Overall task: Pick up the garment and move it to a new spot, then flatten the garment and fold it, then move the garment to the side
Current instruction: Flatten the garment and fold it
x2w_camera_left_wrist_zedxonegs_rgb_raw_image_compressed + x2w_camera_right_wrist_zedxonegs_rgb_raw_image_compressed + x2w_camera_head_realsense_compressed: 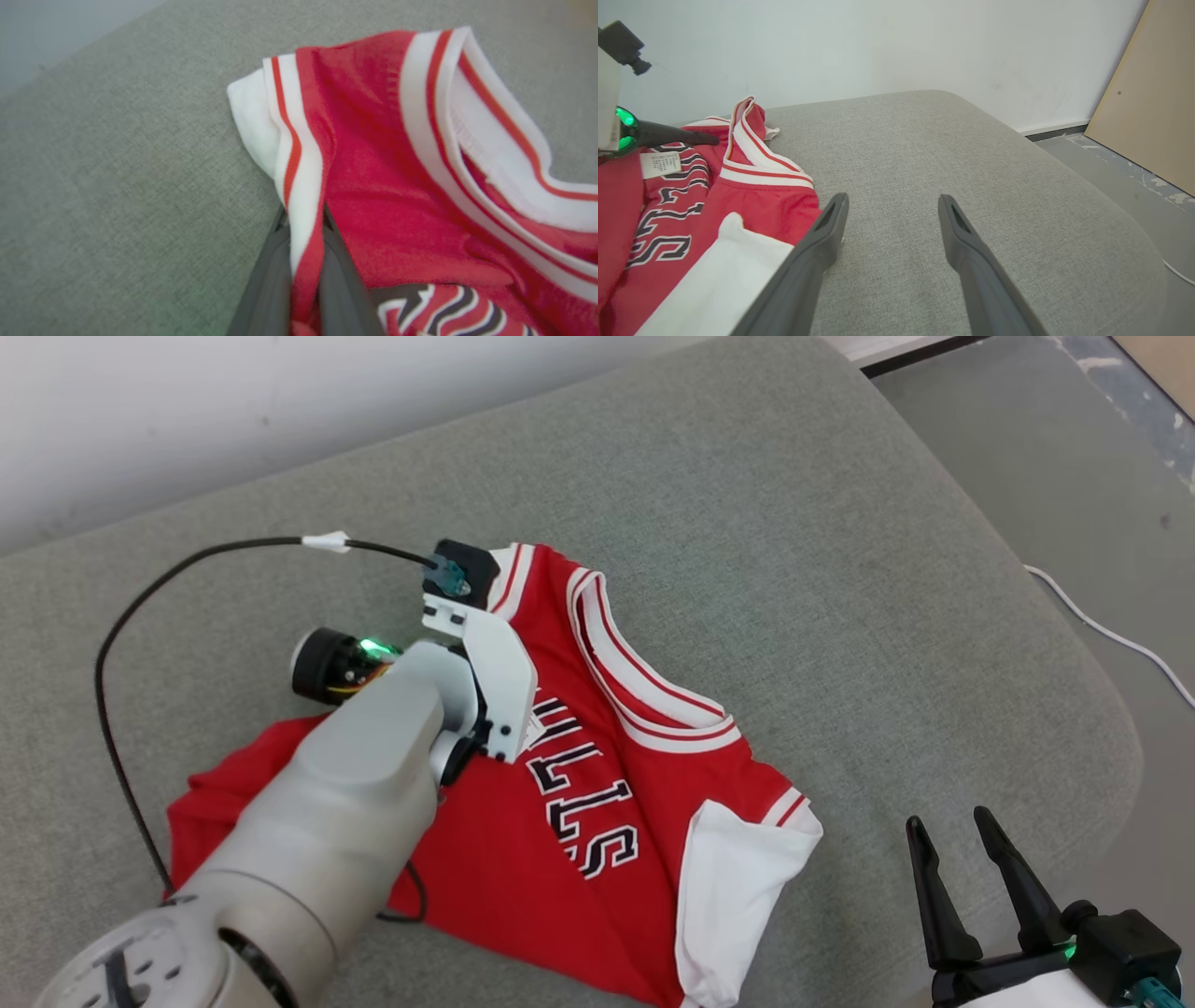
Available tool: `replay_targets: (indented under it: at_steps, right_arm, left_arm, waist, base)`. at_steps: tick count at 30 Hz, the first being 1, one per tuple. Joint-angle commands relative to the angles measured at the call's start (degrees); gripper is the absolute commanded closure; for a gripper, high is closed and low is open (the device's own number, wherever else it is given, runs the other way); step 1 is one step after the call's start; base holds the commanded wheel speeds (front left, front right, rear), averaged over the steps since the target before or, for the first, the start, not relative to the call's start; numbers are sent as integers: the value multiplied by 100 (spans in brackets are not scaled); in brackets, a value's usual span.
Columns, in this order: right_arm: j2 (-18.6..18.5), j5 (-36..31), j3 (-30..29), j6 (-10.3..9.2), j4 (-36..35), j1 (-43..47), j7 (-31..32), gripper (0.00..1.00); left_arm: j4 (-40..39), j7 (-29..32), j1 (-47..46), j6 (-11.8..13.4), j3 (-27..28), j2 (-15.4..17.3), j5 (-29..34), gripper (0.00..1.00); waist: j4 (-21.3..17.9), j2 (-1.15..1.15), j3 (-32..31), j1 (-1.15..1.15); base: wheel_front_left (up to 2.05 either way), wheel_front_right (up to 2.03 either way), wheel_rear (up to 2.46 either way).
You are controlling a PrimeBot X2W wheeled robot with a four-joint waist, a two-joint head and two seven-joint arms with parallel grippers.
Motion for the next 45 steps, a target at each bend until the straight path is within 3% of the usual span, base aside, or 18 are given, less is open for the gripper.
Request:
replay_targets:
  at_steps: [1, 9, 18, 25, 30, 34, 39, 45]
  right_arm:
    - [-12, 5, -7, -11, 38, -62, 5, 0]
    - [-55, -31, 33, -11, 83, -9, 5, 0]
    - [-45, -115, 3, -11, 116, 263, 5, 0]
    - [-106, -175, -47, -11, 95, 420, 5, 0]
    - [-109, -197, -130, -11, 68, 498, 5, 0]
    - [-67, -169, -71, -11, 74, 370, 5, 0]
    - [0, -82, 4, -11, 97, 173, 5, 0]
    - [95, -14, -155, -11, 58, 82, 5, 0]
  left_arm:
    - [22, -233, -89, 76, 49, 17, 1, 100]
    - [-273, -1333, -293, 157, 347, 151, -116, 100]
    - [-1226, -1784, 183, 358, 436, 460, -197, 100]
    - [-2851, -1887, 790, 1012, 585, 1061, -247, 100]
    - [-4348, -1599, 1237, 1646, 562, 1676, -194, 100]
    - [-5017, -1296, 1318, 2011, 574, 2108, -160, 100]
    - [-4948, -994, 1024, 2150, 558, 2454, -53, 100]
    - [-4093, -758, 468, 1939, 426, 2400, 158, 100]
  waist:
    - [14, 0, -56, -1]
    - [67, 0, -526, -1]
    - [217, 0, -1085, -1]
    - [210, 0, -1352, -1]
    - [243, 0, -1388, -1]
    - [227, 0, -1281, -1]
    - [64, 0, -1101, -1]
    - [-44, 0, -739, -1]
  base:
    - [0, 0, 0]
    - [0, 0, 0]
    - [0, 0, 0]
    - [0, 0, 0]
    - [0, 0, 0]
    - [0, 0, 0]
    - [0, 0, 0]
    - [0, 0, 0]
